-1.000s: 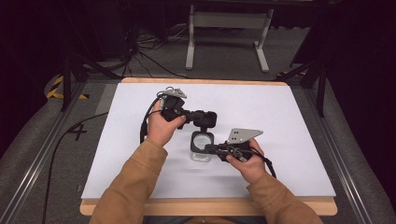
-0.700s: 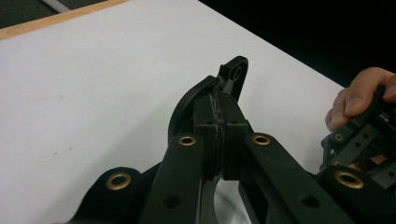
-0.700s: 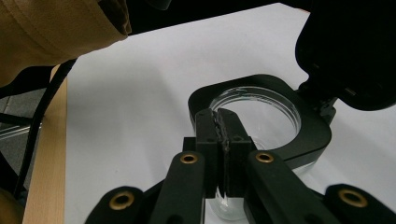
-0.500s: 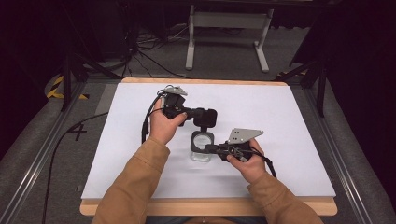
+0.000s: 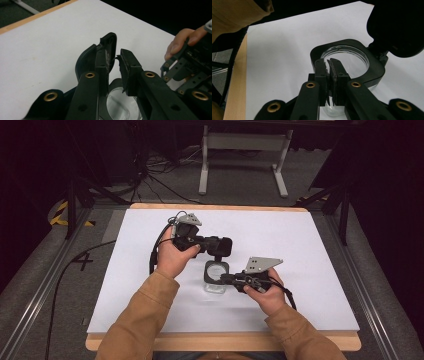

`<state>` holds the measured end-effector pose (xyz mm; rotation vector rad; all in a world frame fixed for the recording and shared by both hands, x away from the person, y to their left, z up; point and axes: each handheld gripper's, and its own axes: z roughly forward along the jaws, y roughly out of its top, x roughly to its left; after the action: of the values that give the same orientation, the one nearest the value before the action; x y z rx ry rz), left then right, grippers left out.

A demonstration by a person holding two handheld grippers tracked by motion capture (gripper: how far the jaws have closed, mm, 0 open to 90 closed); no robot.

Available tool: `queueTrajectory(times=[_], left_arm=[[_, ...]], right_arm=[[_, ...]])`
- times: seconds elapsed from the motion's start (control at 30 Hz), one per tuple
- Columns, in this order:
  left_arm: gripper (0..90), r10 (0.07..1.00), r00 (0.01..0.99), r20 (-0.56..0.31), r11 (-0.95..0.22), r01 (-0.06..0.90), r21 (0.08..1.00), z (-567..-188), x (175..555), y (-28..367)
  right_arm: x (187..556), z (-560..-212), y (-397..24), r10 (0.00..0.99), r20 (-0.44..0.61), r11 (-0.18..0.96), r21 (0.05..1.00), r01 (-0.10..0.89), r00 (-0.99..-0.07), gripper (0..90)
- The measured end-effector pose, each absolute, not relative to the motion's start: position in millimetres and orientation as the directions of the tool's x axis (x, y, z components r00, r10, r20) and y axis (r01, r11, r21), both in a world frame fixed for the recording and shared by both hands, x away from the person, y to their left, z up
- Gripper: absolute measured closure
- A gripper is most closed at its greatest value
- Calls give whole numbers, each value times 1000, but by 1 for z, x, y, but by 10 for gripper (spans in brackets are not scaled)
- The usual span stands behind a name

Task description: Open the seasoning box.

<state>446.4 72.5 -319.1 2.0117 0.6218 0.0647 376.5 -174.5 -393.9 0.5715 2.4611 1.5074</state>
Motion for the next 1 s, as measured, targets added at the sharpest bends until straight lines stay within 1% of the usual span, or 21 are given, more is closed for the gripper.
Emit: queueTrajectory(times=[0.33,0.57,0.7,0.87,1.0], left_arm=[[750,459,874,-158,-390,358,848,-298,412,98],[728,461,875,-150,-386,350,854,-296,391,123],[716,500,851,-162,-381,384,841,-303,379,144],[699,528,832,-168,-386,412,826,-311,374,164],[661,530,827,-188,-403,441,802,-318,375,172]], right_arm=[[379,-387,-183,437,27,404,887,223,-899,832],[382,-381,-191,448,26,390,894,222,-894,816],[384,-379,-200,468,29,379,896,230,-883,812],[388,-376,-214,501,32,368,896,247,-865,807],[390,-375,-224,518,36,367,893,261,-855,798]])
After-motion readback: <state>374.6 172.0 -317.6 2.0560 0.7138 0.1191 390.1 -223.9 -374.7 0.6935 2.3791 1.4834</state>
